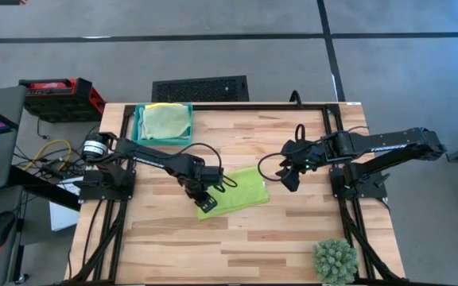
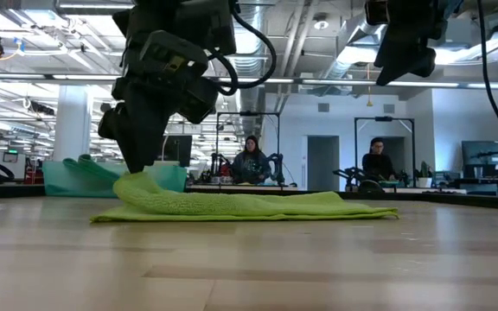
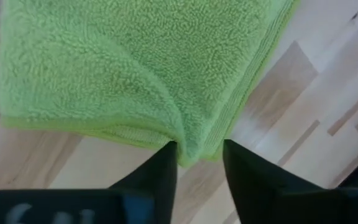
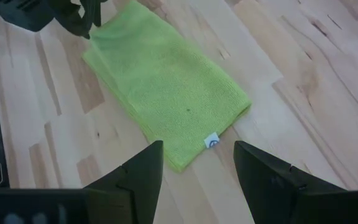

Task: Fold microfiber towels
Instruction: Fold the light green microfiber microfiber towel

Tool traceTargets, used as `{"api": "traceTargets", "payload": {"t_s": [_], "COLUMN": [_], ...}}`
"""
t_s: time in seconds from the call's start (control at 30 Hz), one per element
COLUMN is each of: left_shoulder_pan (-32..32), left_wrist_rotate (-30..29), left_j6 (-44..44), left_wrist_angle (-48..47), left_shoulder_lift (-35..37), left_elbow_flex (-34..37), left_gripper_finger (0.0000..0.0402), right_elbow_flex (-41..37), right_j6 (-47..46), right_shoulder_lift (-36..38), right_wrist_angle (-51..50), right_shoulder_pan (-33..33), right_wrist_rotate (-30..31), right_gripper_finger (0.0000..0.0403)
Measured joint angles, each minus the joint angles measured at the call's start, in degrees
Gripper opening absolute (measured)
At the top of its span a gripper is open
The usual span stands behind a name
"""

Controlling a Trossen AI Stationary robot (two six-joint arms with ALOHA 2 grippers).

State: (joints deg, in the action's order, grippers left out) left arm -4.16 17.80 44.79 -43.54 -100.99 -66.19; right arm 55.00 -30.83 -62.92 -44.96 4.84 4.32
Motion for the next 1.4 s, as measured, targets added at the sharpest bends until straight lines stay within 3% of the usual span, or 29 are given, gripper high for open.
{"api": "traceTargets", "payload": {"t_s": [0.1,0.3,0.4,0.53,0.73,0.9,1.07,1.4], "left_shoulder_pan": [0.0,0.0,0.0,0.3,0.4,0.4,0.4,0.4], "left_wrist_rotate": [0.4,7.2,2.6,-7.8,-14.2,-17.8,-21.2,-21.7], "left_j6": [0.4,-2.3,-4.6,-5.3,-2.2,0.5,2.4,2.6], "left_wrist_angle": [-0.8,-0.6,-1.9,-5.5,-7.2,-7.6,-7.5,-6.5], "left_shoulder_lift": [0.0,0.0,1.2,4.9,12.6,18.0,21.0,21.5], "left_elbow_flex": [0.0,-0.5,-2.2,-5.1,-5.7,-5.7,-5.7,-5.7], "left_gripper_finger": [0.0148,0.0174,0.0175,0.0176,0.0176,0.0176,0.0176,0.0176], "right_elbow_flex": [0.0,0.0,0.0,0.1,0.0,1.0,5.6,10.8], "right_j6": [0.0,2.3,5.3,8.6,14.2,18.2,21.0,26.3], "right_shoulder_lift": [0.0,-0.1,-0.2,-3.5,-14.2,-24.1,-31.9,-41.3], "right_wrist_angle": [0.0,0.0,0.4,1.0,6.1,10.9,10.8,6.0], "right_shoulder_pan": [0.0,-0.6,-1.6,-5.9,-13.1,-19.1,-21.1,-23.2], "right_wrist_rotate": [0.0,-2.7,-3.1,-5.7,-11.2,-18.8,-17.5,-14.7], "right_gripper_finger": [0.0221,0.0221,0.0221,0.0221,0.0221,0.0221,0.0221,0.0221]}}
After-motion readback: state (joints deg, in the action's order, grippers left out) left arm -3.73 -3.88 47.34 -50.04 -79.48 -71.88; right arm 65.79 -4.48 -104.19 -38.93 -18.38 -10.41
